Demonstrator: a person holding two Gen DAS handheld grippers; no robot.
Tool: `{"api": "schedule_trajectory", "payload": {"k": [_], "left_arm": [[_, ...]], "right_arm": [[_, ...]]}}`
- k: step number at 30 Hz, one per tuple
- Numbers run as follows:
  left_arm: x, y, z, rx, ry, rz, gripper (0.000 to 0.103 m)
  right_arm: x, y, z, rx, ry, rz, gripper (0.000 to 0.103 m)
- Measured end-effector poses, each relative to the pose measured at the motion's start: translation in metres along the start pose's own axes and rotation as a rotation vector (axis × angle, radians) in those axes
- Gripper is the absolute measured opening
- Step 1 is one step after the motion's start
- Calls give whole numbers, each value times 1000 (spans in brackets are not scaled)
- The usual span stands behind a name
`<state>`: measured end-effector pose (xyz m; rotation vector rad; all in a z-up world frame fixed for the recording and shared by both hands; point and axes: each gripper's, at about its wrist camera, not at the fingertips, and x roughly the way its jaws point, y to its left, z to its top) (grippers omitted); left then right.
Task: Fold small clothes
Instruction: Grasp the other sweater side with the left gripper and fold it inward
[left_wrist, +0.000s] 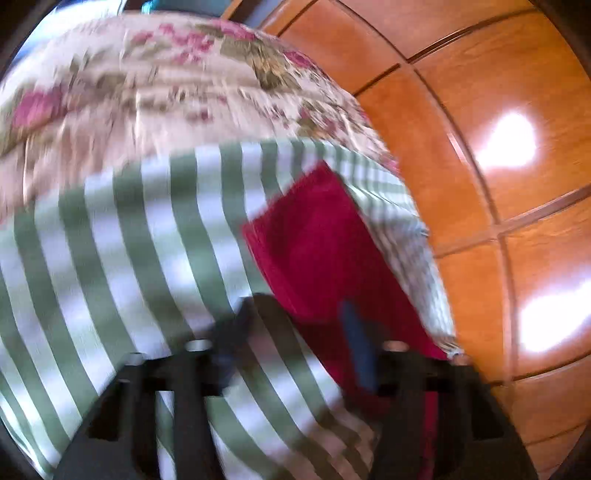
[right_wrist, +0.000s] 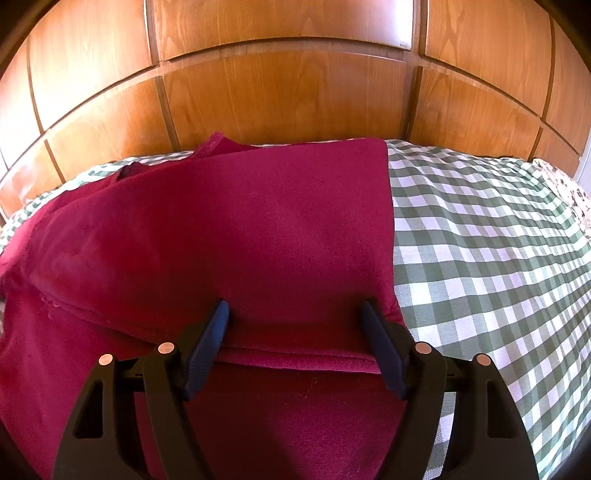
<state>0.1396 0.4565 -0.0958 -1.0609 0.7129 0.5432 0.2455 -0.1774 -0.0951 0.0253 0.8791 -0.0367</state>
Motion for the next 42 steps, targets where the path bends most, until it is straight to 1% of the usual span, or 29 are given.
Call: {"api": "schedule_trajectory", "payload": {"k": [2, 3, 4, 6, 8, 9, 11, 12, 15, 16, 18, 21, 24, 25, 26, 27, 28, 30, 31, 32, 33, 34, 35, 36, 38, 39, 40, 41, 42], "left_arm": [[6, -8, 8, 49, -4, 30, 7], [4, -8, 15, 71, -1, 42, 7], [2, -16, 14, 93, -13, 42, 7], [-8, -33, 13, 145, -32, 7, 6], [-26, -59, -2, 211, -43, -83, 6], [-38, -79, -15, 268, -45, -142, 6], [-52, -112, -37, 355, -43, -221, 6], [-60, -135, -58, 422, -32, -276, 6], [-67, -182, -107, 558, -3, -363, 6], [-66, -198, -130, 604, 24, -392, 7], [-60, -221, -168, 678, 76, -418, 7], [-40, -241, -238, 804, 177, -407, 7], [-23, -244, -281, 883, 227, -353, 10], [-15, -242, -294, 911, 250, -334, 15], [-13, -239, -303, 926, 260, -318, 20], [-8, -235, -304, 935, 263, -303, 25], [-11, -230, -307, 942, 262, -298, 33], [-22, -216, -305, 939, 258, -309, 40], [-28, -211, -304, 931, 255, -313, 43], [-29, -206, -300, 921, 251, -313, 43], [-31, -200, -296, 912, 247, -312, 43], [-36, -192, -292, 906, 241, -307, 43], [-37, -186, -287, 900, 235, -299, 43], [-39, -180, -284, 894, 229, -291, 43], [-38, -175, -277, 893, 210, -276, 43], [-38, -169, -274, 892, 198, -260, 43], [-30, -170, -274, 887, 200, -254, 43], [-27, -166, -272, 878, 208, -246, 43], [-26, -161, -271, 869, 211, -242, 43]], "right_arm": [[0, 0, 0, -1, 0, -2, 73], [1, 1, 0, 0, 1, -3, 73], [1, 1, 0, -1, 1, -3, 73], [1, 1, 0, 0, 0, -2, 73], [0, 1, 0, 0, 0, -3, 73], [1, 1, 0, 0, 0, -3, 73], [1, 1, 0, 0, 0, -2, 73], [0, 1, 0, 0, 0, -2, 73], [0, 1, 0, 0, 0, -2, 73], [0, 1, 0, 0, 0, -2, 73], [0, 1, 0, 2, 0, 0, 73], [0, 1, 0, 7, -1, 5, 73], [0, 0, 1, 11, 1, 9, 73], [0, 0, 1, 11, 4, 9, 73], [-1, 0, 2, 11, 8, 11, 73], [-2, -1, 3, 11, 14, 13, 73], [-4, 0, 5, 10, 20, 10, 73], [-12, 5, 8, 1, 16, 14, 73], [-18, 12, 10, 3, 10, 59, 73], [-23, 18, 10, 7, 9, 105, 72], [-28, 29, 11, 11, 16, 188, 68], [-32, 44, 12, 11, 31, 267, 66], [-34, 55, 12, 7, 43, 321, 62], [-35, 73, 12, 0, 65, 396, 56], [-31, 102, 12, 6, 117, 504, 52], [-26, 118, 12, 17, 153, 556, 52], [-20, 132, 12, 19, 183, 582, 52], [-13, 144, 12, 14, 204, 585, 52], [-5, 158, 11, 8, 230, 573, 43]]}}
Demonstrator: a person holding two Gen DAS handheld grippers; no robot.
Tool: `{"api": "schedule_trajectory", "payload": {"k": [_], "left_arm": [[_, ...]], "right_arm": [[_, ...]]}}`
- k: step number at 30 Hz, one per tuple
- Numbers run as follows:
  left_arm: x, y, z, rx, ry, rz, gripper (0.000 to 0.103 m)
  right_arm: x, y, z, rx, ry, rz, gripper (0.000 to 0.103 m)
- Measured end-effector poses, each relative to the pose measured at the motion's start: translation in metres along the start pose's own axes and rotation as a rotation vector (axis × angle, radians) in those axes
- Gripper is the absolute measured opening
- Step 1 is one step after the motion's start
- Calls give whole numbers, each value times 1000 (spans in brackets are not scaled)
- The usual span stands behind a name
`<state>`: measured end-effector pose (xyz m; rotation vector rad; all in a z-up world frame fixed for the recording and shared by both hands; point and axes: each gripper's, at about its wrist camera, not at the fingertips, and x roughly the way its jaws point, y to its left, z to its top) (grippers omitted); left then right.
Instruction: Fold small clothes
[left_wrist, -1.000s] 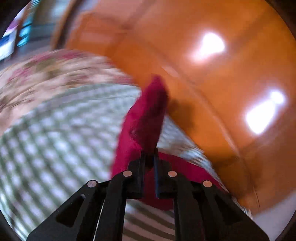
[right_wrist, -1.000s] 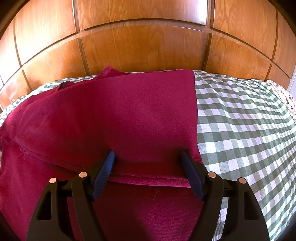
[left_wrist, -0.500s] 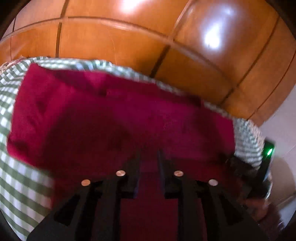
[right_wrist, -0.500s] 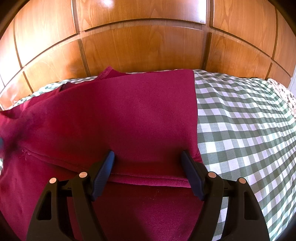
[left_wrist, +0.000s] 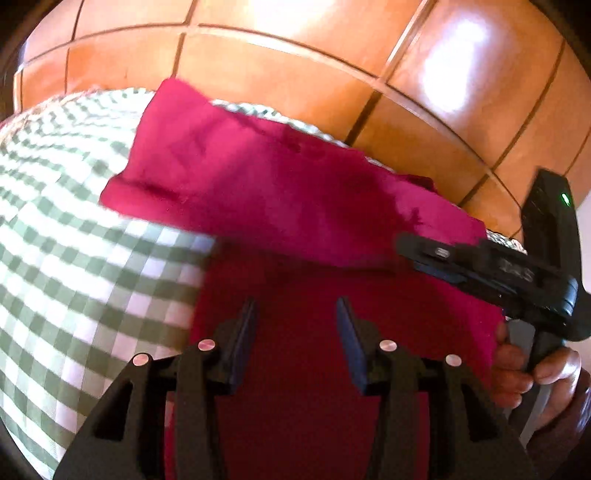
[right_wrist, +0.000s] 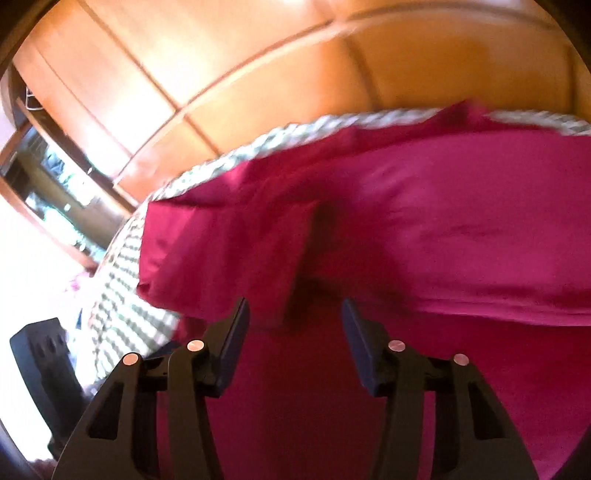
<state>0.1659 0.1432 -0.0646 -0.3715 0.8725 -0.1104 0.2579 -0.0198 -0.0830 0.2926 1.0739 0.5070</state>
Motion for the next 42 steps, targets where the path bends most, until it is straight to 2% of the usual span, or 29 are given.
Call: {"api": "schedule_trajectory", "payload": {"k": [1, 2, 3, 8, 10, 13, 17, 20, 21, 23, 26, 29, 31, 32, 33, 35, 39, 42], "left_arm": [[3, 4, -2, -7, 2, 2, 43], [6, 8, -4, -6, 4, 5, 43], [7, 10, -5, -4, 5, 5, 43], [9, 13, -11, -2, -9, 0, 43], [12, 10, -12, -4, -11, -3, 43], [14, 9, -13, -12, -10, -10, 43], [15, 6, -12, -1, -8, 3, 43], [18, 3, -10, 5, -4, 12, 43], [18, 2, -10, 7, -3, 15, 43], [20, -2, -9, 18, 3, 35, 43], [20, -6, -5, 10, 21, 57, 44], [14, -4, 9, -58, 18, -24, 46], [13, -3, 20, -86, 1, -61, 52], [14, -3, 27, -95, -12, -72, 54], [16, -3, 34, -102, -18, -79, 54], [21, -2, 43, -120, -19, -102, 55], [35, 2, 57, -189, -16, -165, 55], [46, 3, 66, -235, -16, -180, 58]], "right_arm": [[9, 4, 2, 6, 19, -8, 35], [14, 7, 1, 7, 30, -22, 20], [13, 15, 4, -12, 19, -44, 11], [-55, 49, 23, -148, -182, -89, 10], [-91, 45, 37, -171, -278, -125, 10], [-128, 16, 50, -145, -354, -214, 10], [-145, -47, 51, -40, -359, -348, 10], [-136, -104, 41, 65, -308, -433, 8], [-132, -114, 37, 86, -295, -446, 1], [-123, -143, 27, 144, -259, -481, 0], [-112, -168, 8, 211, -231, -485, 0], [-111, -180, -4, 250, -236, -425, 0], [-119, -180, -10, 281, -253, -360, 0], [-124, -181, -11, 297, -263, -325, 3], [-131, -181, -12, 307, -286, -292, 22], [-140, -177, -12, 316, -316, -248, 45], [-131, -165, -3, 288, -292, -197, 46], [-100, -160, 6, 241, -200, -240, 45]]}}
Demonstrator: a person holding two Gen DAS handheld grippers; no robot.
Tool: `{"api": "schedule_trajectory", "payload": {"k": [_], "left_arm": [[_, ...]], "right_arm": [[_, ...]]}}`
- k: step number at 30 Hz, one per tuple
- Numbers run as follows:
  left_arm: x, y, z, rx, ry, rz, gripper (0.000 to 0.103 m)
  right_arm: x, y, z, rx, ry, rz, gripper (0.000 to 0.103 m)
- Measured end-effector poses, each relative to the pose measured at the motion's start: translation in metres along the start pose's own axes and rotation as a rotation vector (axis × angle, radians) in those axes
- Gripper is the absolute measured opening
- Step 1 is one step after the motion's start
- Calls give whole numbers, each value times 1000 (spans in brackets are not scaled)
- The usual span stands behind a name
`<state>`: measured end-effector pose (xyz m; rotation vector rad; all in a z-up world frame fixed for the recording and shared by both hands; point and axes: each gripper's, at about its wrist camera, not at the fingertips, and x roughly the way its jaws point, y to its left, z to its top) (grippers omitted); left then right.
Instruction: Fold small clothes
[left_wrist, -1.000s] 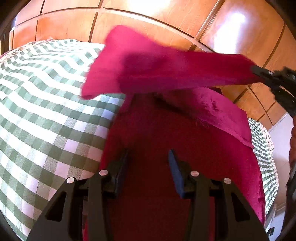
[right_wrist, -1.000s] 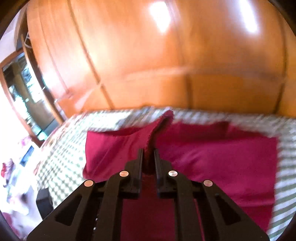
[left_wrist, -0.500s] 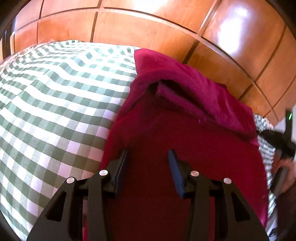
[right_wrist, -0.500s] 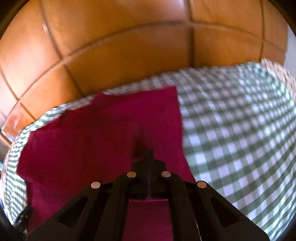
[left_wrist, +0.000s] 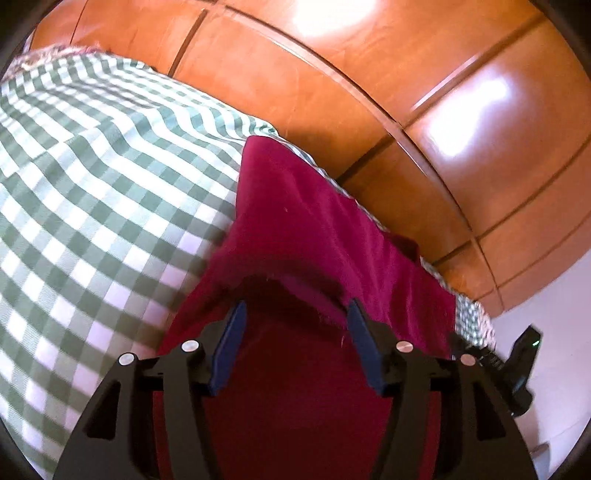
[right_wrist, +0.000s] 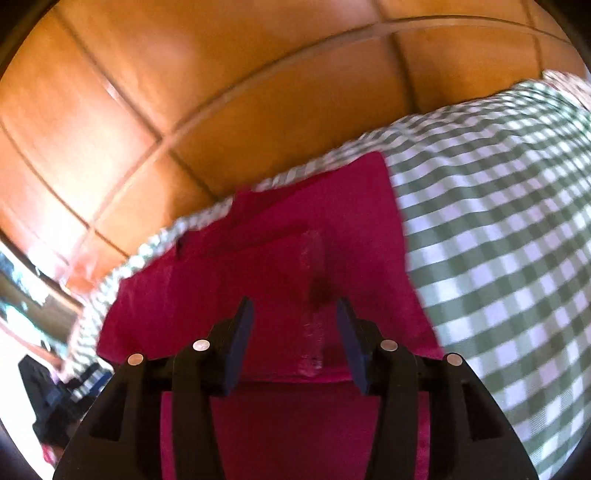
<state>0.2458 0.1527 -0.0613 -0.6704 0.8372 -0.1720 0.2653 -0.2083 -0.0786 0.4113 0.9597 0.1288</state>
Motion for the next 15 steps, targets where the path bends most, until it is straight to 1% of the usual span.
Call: {"api": "schedule_trajectory", "payload": {"k": [1, 2, 3, 4, 5, 6, 7, 8, 9, 10, 11, 13, 14, 15], "left_arm": [[5, 2, 2, -11, 3, -4, 60], [9, 2, 6, -21, 2, -3, 63], [14, 3, 11, -29, -5, 4, 63], [15, 4, 14, -31, -16, 15, 63], [15, 6, 19, -38, -35, 34, 61], [14, 9, 23, -53, -55, 46, 60], [15, 16, 27, -82, -57, 38, 55], [19, 23, 27, -114, -42, 35, 49], [23, 28, 23, -125, -25, 42, 46], [26, 30, 18, -117, -6, 48, 42], [27, 31, 15, -110, 2, 51, 41], [22, 31, 5, -89, 2, 59, 41], [19, 31, 3, -86, 4, 59, 41], [11, 30, 1, -86, 2, 61, 41]], "right_arm": [[10, 5, -1, -23, 19, -30, 42], [13, 10, -1, -49, 17, -57, 33], [12, 17, 0, -89, 7, -90, 19], [9, 20, 0, -101, 0, -91, 10], [0, 24, 2, -114, -28, -93, 8], [-11, 27, 5, -133, -65, -94, 6], [-21, 31, 6, -156, -101, -92, 6], [-28, 33, 6, -171, -122, -99, 6], [-29, 34, 6, -193, -130, -129, 6], [-25, 33, 4, -219, -122, -179, 6], [-16, 28, 2, -224, -95, -223, 6], [1, 16, -5, -214, -47, -270, 6], [10, 10, -9, -217, -46, -288, 6], [12, 11, -11, -222, -62, -292, 6]]}}
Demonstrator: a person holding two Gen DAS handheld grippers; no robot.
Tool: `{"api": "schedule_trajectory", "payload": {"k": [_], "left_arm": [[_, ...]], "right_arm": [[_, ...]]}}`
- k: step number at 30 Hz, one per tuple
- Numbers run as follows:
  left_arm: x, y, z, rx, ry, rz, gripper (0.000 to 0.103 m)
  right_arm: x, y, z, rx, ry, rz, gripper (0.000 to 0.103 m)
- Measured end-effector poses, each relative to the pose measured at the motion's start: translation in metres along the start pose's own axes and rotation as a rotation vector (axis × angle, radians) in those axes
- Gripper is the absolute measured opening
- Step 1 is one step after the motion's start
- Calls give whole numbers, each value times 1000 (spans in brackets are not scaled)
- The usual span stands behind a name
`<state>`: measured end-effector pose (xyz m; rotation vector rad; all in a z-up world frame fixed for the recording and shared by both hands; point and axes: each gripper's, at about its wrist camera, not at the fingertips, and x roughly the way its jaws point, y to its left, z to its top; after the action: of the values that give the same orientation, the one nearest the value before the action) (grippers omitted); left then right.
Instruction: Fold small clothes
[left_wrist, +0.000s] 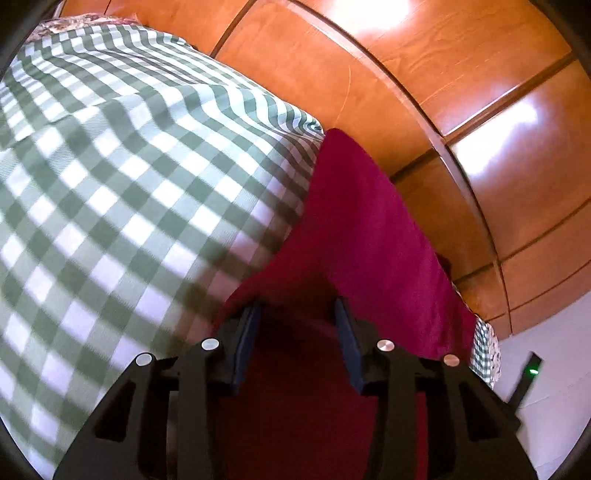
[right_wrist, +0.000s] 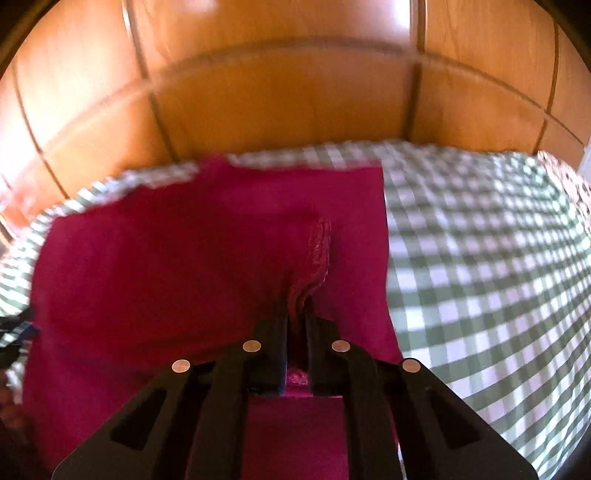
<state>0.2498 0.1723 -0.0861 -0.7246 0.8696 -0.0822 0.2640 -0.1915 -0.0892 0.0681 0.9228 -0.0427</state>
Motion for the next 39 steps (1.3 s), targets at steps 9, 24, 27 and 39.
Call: {"api": "schedule_trajectory", "payload": {"k": [9, 24, 27, 39], "left_arm": [[-23, 5, 50, 3, -49, 1, 57], [63, -30, 102, 68, 127, -82, 20], [53, -49, 97, 181, 51, -37, 8], [59, -85, 51, 430, -106, 356, 19]], "right_arm": [[-15, 0, 8, 24, -18, -11, 34], [-26, 57, 32, -121, -86, 60, 60], [-16, 57, 28, -128, -63, 23, 60], [6, 56, 10, -154, -72, -59, 69]]}}
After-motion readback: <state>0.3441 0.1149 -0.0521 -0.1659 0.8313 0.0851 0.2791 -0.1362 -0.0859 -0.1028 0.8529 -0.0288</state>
